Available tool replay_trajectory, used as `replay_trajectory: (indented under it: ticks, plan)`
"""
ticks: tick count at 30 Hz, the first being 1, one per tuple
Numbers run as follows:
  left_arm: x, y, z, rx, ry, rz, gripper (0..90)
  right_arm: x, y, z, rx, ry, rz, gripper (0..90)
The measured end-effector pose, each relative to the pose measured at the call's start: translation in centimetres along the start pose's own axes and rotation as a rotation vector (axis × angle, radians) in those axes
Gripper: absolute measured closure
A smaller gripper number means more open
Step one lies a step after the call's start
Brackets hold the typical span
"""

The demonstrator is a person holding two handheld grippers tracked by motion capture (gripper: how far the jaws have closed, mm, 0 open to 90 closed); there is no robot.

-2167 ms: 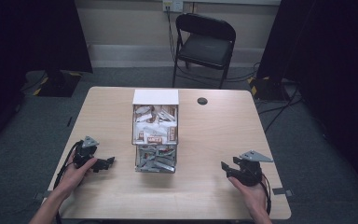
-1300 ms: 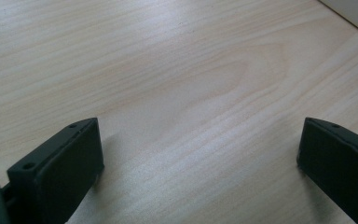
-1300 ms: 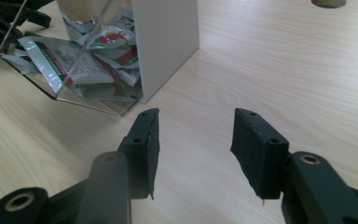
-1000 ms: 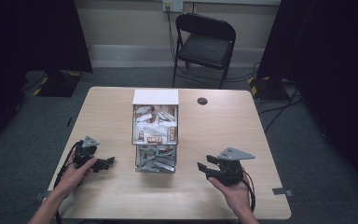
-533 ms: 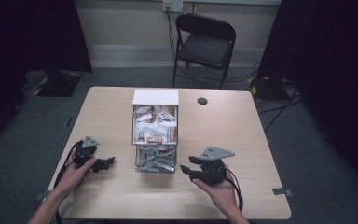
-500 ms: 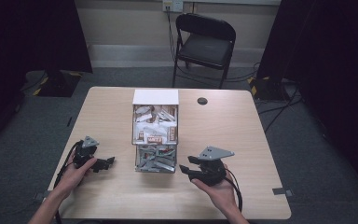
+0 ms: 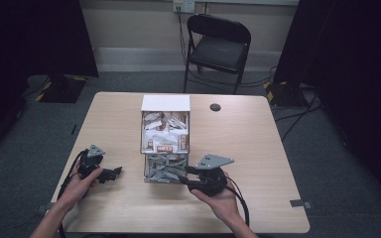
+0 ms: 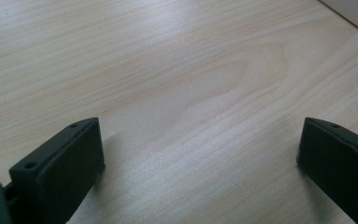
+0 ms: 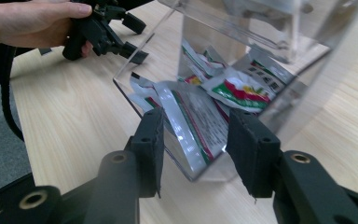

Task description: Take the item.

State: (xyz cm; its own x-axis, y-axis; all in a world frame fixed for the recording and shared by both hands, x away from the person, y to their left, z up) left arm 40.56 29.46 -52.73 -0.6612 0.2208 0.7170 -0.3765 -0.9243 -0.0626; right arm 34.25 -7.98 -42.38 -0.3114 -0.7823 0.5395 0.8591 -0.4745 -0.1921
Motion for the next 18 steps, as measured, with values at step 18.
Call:
replay_trajectory:
  ticks: [18]
  plan:
    - [0.0, 0.0, 0.0, -0.003, -0.001, -0.001, 0.0, -3.2, 0.1, 0.1, 0.02, -0.019, 0.015, 61.2]
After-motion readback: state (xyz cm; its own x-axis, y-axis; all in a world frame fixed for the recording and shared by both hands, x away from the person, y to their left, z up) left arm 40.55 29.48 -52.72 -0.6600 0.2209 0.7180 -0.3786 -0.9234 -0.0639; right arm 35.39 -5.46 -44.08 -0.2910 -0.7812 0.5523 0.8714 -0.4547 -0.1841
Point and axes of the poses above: each handheld gripper's, and its own axes: x roughly backward along the jaws, z roughly out of its top, y roughly to its right, the point moved 2 cm from there along -x, roughly forward along the jaws, and after that the axes turned 8 degrees about z, right-handed, at the moved point
